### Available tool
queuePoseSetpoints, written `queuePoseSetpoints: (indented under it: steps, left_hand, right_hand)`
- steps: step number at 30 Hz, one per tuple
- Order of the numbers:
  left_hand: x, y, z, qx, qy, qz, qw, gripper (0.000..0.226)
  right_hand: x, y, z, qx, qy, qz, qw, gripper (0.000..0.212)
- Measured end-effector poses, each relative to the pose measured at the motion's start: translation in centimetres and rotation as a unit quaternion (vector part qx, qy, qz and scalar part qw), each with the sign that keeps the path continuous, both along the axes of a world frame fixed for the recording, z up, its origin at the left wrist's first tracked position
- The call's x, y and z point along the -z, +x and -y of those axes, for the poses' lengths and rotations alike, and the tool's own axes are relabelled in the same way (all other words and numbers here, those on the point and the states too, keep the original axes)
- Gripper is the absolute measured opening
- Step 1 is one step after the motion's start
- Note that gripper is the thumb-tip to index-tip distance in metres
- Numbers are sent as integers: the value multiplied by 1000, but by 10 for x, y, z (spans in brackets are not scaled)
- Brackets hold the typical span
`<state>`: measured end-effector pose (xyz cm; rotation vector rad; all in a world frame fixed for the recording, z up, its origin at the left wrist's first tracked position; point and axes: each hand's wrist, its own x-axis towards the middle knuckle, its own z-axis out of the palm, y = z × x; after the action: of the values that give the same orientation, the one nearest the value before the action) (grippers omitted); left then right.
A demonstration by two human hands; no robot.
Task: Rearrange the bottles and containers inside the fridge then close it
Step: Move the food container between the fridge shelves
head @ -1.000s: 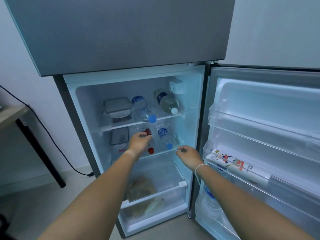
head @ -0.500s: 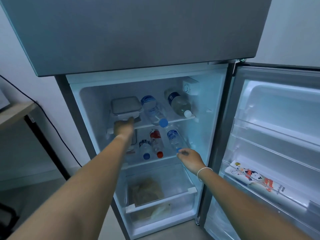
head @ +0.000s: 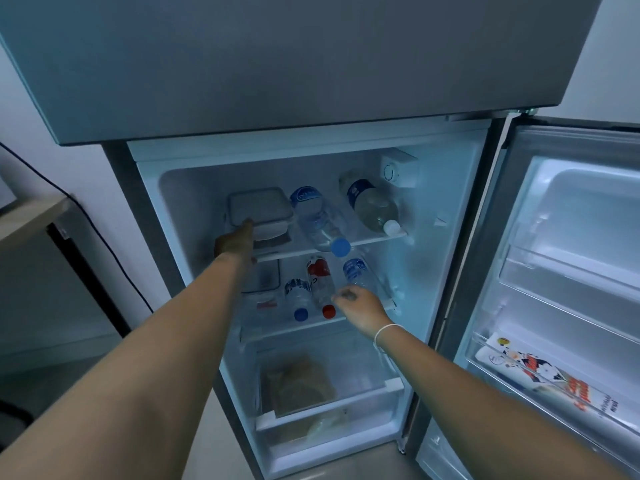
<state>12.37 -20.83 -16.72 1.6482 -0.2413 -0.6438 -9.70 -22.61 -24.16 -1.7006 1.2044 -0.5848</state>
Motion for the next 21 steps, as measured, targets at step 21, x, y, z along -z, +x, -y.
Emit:
queuePoseSetpoints:
  steps: [21]
  left_hand:
    - [-3, 13, 6, 13, -29, -43, 999, 29]
  right_hand:
    - [-75, 96, 21, -18, -10, 57, 998, 22]
